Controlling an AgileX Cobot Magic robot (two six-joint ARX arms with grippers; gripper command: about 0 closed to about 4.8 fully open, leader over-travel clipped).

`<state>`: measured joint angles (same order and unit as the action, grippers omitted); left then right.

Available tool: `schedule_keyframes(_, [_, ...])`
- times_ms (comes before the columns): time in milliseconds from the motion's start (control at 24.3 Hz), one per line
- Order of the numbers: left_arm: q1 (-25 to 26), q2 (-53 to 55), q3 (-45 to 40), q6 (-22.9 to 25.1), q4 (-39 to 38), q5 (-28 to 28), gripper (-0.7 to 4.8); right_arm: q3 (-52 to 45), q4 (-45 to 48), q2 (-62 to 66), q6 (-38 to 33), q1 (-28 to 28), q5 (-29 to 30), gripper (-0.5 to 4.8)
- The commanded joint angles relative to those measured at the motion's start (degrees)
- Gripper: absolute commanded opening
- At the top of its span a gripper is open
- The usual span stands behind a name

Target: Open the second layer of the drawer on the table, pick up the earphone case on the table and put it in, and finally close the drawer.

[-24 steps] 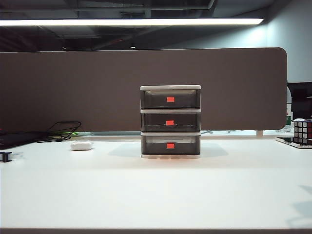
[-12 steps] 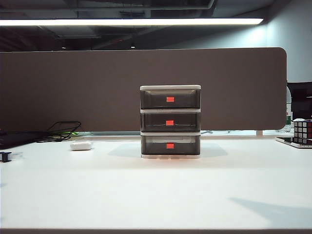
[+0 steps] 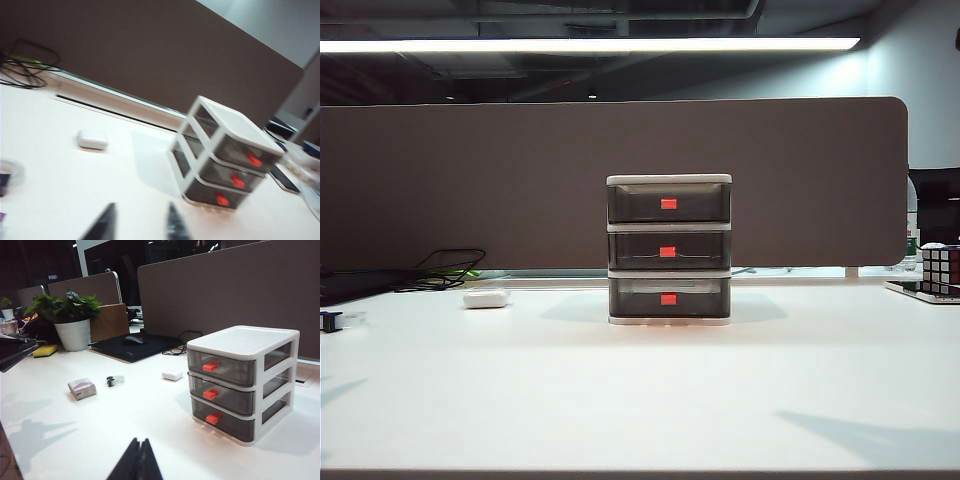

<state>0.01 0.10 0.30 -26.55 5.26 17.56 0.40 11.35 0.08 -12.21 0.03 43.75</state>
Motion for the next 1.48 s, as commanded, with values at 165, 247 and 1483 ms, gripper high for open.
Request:
schedule_keyframes(165, [0.0, 0.0, 0.2, 1.7, 0.8, 4.4, 1.22, -0.4, -5.4, -0.1, -0.2, 8.4, -2.2, -0.01])
schedule_keyframes(247, [0.0, 0.0, 0.2, 0.8, 0.8, 4.7, 1.22, -0.4, -6.3, -0.1, -0.2, 11.6, -4.8, -0.01])
schedule_keyframes(1483, [0.1, 18.6, 13.8, 14.6, 7.3, 7.1, 3.5, -0.2, -6.3, 0.1, 2.4, 33.3, -27.5, -0.02])
